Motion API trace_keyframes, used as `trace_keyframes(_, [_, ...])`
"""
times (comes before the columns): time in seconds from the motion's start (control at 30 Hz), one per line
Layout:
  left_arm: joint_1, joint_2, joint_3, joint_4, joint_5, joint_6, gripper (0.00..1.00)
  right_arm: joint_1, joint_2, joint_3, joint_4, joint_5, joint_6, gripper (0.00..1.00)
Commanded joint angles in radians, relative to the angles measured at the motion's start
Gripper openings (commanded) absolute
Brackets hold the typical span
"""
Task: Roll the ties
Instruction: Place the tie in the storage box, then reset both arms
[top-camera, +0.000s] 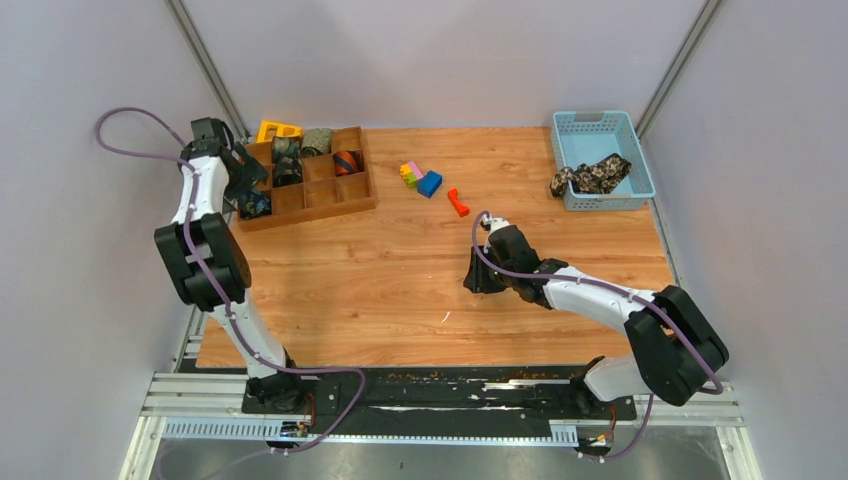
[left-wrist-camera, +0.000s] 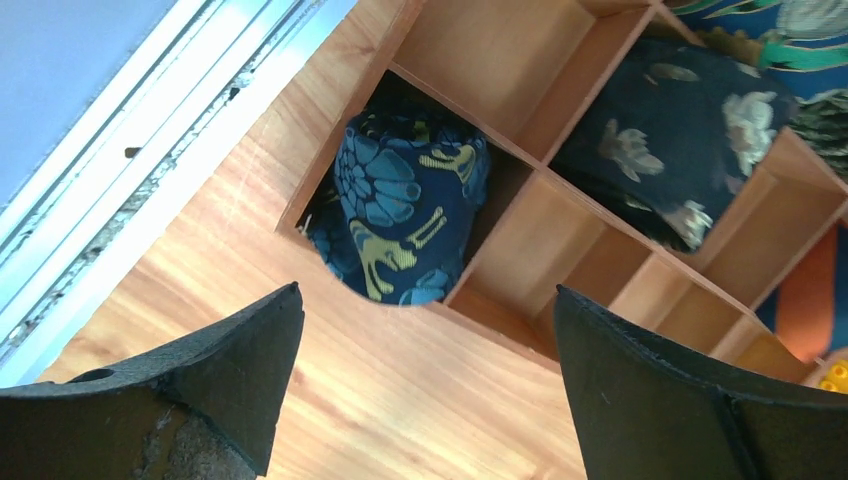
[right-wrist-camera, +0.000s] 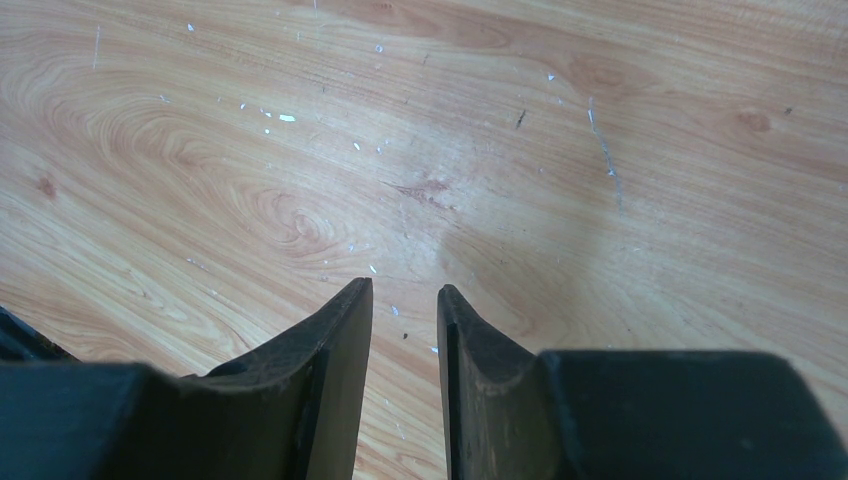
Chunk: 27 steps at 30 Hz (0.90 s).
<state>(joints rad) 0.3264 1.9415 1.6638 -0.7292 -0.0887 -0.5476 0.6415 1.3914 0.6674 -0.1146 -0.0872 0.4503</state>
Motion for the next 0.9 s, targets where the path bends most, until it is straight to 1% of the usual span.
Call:
trace_keyframes(0.0, [0.012, -0.139, 0.039, -0.037, 0.010, 0.026, 1.00, -0.003, -0.004, 0.002, 0.026, 0.004, -0.007, 0.31])
trace_keyframes(0.13, [0.012, -0.260, -0.010, -0.056, 0.032, 0.063, 1.00, -0.002, -0.024, -0.010, 0.036, 0.010, -0.008, 0.32])
trace_keyframes(0.33, [0.008, -0.521, -0.179, -0.039, 0.153, 0.147, 1.00, -0.003, -0.088, -0.058, 0.084, 0.005, -0.016, 0.35])
trace_keyframes(0.43, [0.008, -0.658, -0.266, -0.047, 0.208, 0.207, 1.00, -0.003, -0.145, -0.096, 0.105, 0.020, -0.015, 0.34])
trace_keyframes(0.47, [0.007, -0.694, -0.290, -0.066, 0.216, 0.233, 1.00, -0.003, -0.178, -0.115, 0.143, 0.027, -0.006, 0.33])
trace_keyframes(0.5, [0.005, -0.731, -0.322, -0.078, 0.216, 0.228, 1.00, -0.003, -0.203, -0.131, 0.159, 0.033, -0.005, 0.34])
trace_keyframes(0.6, [-0.003, -0.860, -0.476, -0.008, 0.304, 0.182, 1.00, -0.003, -0.259, -0.149, 0.175, 0.044, -0.018, 0.36])
trace_keyframes(0.7, [-0.022, -0.962, -0.602, 0.015, 0.344, 0.166, 1.00, -0.002, -0.293, -0.118, 0.134, 0.072, -0.058, 0.40])
trace_keyframes(0.77, [-0.039, -1.006, -0.655, 0.001, 0.355, 0.181, 1.00, -0.003, -0.323, -0.088, 0.120, 0.086, -0.090, 0.43])
trace_keyframes(0.87, [-0.055, -1.056, -0.694, -0.047, 0.363, 0.205, 1.00, -0.003, -0.390, -0.062, 0.074, 0.161, -0.121, 0.46])
